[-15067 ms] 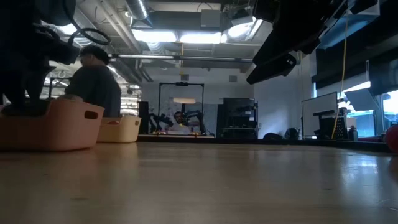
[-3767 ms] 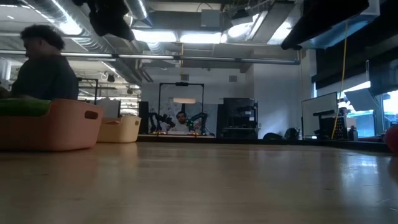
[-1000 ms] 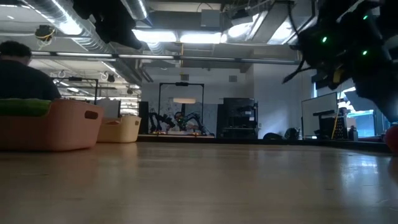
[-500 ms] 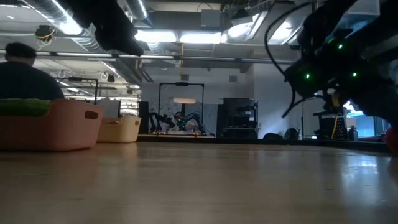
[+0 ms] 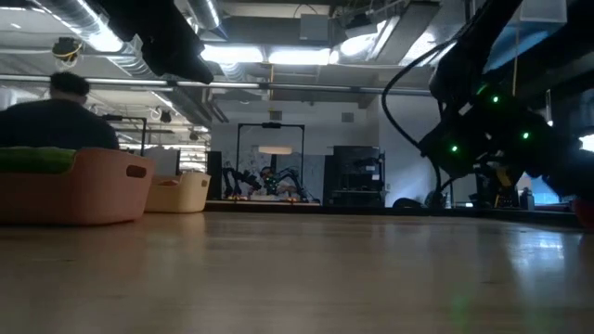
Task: Sort produce into baskets
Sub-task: Put the tomato into the yellow bin
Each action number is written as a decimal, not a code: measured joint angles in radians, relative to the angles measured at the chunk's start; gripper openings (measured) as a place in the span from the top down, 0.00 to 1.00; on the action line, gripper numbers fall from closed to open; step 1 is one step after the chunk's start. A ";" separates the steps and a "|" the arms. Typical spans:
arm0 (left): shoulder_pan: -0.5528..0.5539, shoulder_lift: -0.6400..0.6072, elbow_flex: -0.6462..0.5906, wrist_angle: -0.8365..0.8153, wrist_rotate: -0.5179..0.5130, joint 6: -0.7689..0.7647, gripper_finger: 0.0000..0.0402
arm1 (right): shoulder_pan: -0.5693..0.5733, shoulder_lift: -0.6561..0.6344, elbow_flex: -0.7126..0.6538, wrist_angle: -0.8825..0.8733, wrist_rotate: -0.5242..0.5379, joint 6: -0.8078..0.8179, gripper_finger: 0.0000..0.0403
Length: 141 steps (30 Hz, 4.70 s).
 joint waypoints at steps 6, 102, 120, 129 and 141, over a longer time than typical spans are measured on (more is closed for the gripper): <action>0.000 0.000 0.000 0.001 0.001 0.008 0.31 | 0.000 0.023 -0.028 0.059 -0.029 -0.004 0.22; -0.086 0.096 0.002 0.466 -0.211 0.664 0.10 | 0.394 -0.085 0.490 1.238 0.058 -0.225 0.38; -0.135 0.112 0.001 0.534 -0.287 0.959 0.10 | 0.394 -0.085 0.489 1.428 -0.054 -0.154 0.38; -0.141 0.112 0.001 0.579 -0.285 0.934 0.10 | 0.394 -0.086 0.489 1.426 -0.053 -0.150 0.38; -0.142 0.112 0.001 0.577 -0.284 0.869 0.32 | 0.394 -0.086 0.490 1.426 -0.050 -0.158 0.28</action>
